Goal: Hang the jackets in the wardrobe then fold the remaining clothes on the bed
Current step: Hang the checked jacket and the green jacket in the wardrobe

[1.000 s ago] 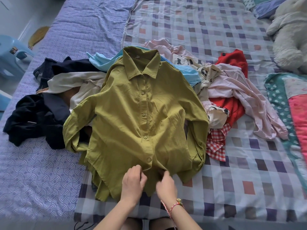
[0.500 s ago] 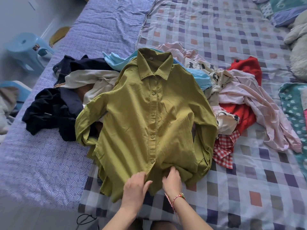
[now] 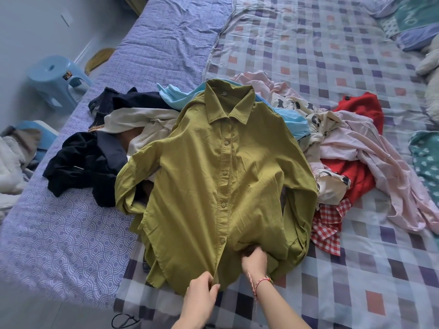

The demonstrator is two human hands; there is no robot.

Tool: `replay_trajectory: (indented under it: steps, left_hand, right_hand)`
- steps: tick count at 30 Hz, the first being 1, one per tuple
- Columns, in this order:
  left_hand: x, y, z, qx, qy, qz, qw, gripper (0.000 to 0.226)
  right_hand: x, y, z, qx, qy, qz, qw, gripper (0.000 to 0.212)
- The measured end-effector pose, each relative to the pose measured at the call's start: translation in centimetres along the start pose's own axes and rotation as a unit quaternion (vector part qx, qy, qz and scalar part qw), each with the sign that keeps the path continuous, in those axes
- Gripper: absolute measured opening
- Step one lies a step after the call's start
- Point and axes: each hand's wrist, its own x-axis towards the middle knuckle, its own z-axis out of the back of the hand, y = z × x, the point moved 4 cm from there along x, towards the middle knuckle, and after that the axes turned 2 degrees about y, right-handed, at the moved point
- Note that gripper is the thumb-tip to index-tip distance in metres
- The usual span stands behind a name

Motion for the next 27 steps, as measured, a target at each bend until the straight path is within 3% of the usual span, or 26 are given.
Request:
replay_trajectory:
  steps: [3,10,16,27]
  left_hand:
    - [-0.1,0.2,0.0,-0.021,0.000,0.013,1.000,0.034]
    - [-0.1,-0.6,0.2,-0.037,0.004,0.012,0.999,0.035]
    - [0.5,-1.2,0.1,-0.042,-0.006,-0.015,0.999,0.039]
    - [0.8,-0.9,1.0,-0.025,0.017,-0.001,1.000,0.029]
  right_hand:
    - [0.2,-0.4,-0.4,-0.066,0.052,0.030,0.996,0.025]
    - [0.4,-1.1,-0.3,-0.055,0.067,-0.007,0.996,0.025]
    - [-1.2,-1.8,-1.4,0.001,0.032,-0.019,0.999,0.028]
    - [-0.9,-1.5,-2.9,-0.024,0.019,0.012,0.999,0.023]
